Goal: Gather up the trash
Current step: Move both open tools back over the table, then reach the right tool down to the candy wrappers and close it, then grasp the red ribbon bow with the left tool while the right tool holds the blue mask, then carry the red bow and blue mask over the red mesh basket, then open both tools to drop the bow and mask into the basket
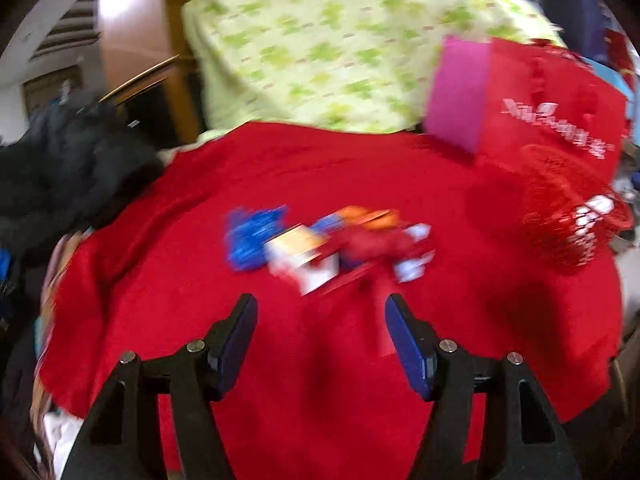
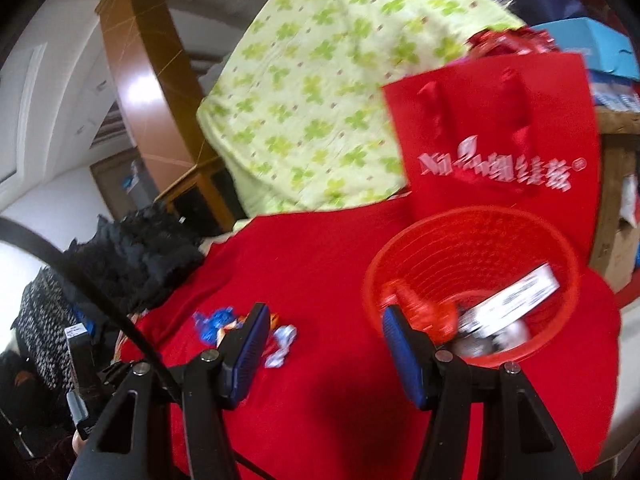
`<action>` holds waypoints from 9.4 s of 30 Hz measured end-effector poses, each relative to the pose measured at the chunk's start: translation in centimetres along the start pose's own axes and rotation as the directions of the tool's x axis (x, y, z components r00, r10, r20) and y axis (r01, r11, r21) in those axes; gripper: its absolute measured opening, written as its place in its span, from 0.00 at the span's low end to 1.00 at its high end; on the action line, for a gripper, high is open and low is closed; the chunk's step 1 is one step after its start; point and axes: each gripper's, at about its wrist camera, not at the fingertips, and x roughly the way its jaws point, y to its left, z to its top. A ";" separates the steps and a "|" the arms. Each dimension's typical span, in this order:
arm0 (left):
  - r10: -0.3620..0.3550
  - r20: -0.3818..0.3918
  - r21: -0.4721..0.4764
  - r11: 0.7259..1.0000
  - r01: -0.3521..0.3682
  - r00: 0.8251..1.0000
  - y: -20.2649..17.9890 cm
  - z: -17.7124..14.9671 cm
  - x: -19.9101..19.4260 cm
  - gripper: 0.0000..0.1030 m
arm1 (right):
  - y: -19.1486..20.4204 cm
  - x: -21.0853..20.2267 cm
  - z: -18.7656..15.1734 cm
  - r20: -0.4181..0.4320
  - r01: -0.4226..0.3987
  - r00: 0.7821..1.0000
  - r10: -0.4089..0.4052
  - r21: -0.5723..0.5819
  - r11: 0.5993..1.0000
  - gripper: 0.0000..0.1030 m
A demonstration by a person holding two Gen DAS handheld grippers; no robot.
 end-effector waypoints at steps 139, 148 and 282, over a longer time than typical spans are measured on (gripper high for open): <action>-0.385 -0.087 -0.014 0.923 0.385 0.919 -3.3 1.0 5.6 0.32 | 2.6 11.7 -7.9 -0.240 -0.020 0.971 0.014 -0.022 1.000 0.27; -0.270 0.037 0.084 0.960 0.266 0.962 -6.9 4.8 -0.6 0.32 | 3.2 5.4 -5.8 -0.123 -0.009 0.992 0.001 -0.061 0.998 0.27; -0.458 0.079 0.194 0.878 0.437 0.885 -27.7 15.2 1.2 0.34 | -13.4 -1.8 4.1 0.096 0.176 0.977 -0.190 0.139 0.974 0.28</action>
